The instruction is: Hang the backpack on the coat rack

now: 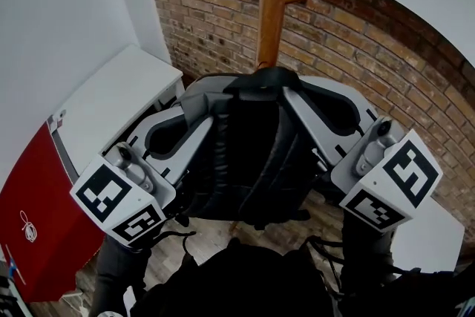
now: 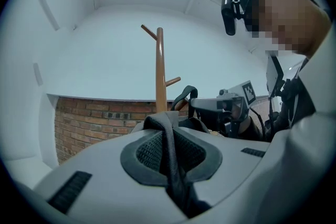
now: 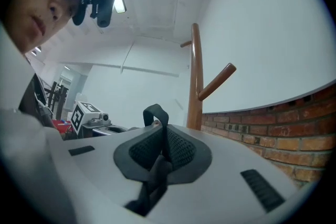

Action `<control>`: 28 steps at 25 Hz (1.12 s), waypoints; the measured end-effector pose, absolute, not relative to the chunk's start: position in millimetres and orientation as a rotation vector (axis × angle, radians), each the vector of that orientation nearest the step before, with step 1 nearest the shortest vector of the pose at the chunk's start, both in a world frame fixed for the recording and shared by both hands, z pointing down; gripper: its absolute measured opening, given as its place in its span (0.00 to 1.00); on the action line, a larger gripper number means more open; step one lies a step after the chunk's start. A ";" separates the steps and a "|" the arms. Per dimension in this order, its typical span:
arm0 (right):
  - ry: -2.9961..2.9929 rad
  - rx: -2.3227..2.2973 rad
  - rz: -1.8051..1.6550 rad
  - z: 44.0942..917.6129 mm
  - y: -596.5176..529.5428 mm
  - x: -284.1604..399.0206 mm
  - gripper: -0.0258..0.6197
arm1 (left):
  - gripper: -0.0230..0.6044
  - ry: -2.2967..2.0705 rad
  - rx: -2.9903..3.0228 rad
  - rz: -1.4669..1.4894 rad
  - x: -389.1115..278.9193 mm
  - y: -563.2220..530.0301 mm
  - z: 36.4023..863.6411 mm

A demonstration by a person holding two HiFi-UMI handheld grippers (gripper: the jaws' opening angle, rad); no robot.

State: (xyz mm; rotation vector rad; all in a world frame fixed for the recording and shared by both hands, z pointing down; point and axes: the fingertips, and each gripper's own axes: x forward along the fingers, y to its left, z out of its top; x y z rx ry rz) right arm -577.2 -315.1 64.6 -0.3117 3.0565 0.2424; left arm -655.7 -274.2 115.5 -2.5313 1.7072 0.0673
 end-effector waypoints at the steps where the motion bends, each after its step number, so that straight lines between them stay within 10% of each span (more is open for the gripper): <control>1: 3.068 -0.297 0.208 62.7 -319.0 -580.4 0.07 | 0.11 1.711 -2.535 0.059 -658.7 -276.8 112.9; 28: 3.153 -0.331 -0.176 72.8 -399.1 -596.1 0.07 | 0.11 1.559 -2.786 -0.020 -671.7 -356.3 120.9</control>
